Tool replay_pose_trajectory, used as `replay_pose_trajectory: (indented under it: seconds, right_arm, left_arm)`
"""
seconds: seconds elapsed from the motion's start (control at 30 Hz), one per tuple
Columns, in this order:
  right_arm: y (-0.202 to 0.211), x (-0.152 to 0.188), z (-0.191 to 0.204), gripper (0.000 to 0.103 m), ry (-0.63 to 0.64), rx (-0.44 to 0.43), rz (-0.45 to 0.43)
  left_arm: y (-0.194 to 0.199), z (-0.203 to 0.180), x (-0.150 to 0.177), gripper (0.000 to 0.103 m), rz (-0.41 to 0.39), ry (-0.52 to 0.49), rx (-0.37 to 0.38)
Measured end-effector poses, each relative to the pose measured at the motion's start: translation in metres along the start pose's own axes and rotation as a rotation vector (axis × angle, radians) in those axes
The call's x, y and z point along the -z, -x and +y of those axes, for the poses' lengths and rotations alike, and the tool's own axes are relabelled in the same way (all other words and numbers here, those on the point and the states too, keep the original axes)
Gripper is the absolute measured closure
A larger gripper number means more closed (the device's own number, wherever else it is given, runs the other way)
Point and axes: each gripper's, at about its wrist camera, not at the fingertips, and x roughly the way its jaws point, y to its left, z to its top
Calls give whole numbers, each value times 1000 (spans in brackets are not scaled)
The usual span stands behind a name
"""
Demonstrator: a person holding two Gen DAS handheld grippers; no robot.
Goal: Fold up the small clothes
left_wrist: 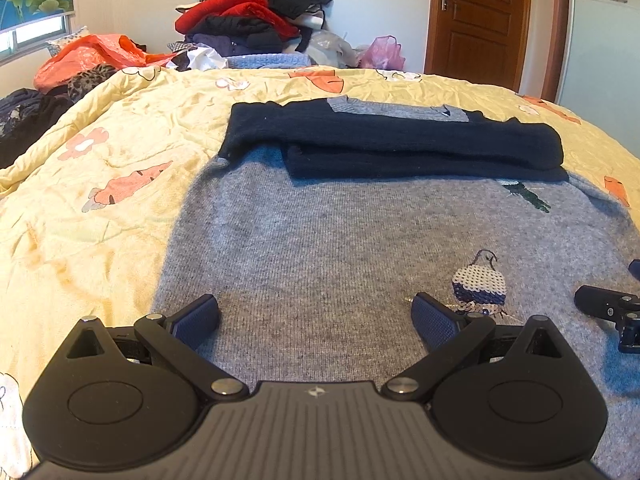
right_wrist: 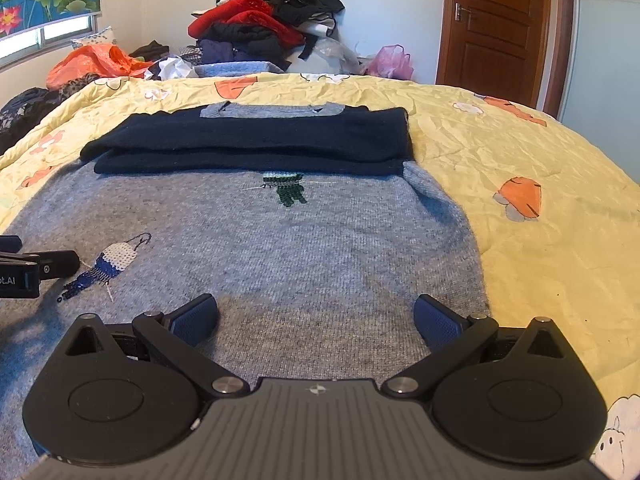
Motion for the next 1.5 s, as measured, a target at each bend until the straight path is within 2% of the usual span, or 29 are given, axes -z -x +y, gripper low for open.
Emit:
replay_pose_trajectory:
  seconds: [1.5]
  right_arm:
    - [1,0,-3,0,-9,8,-2]
  left_arm:
    - [4,2,2,0,-5,11,-20]
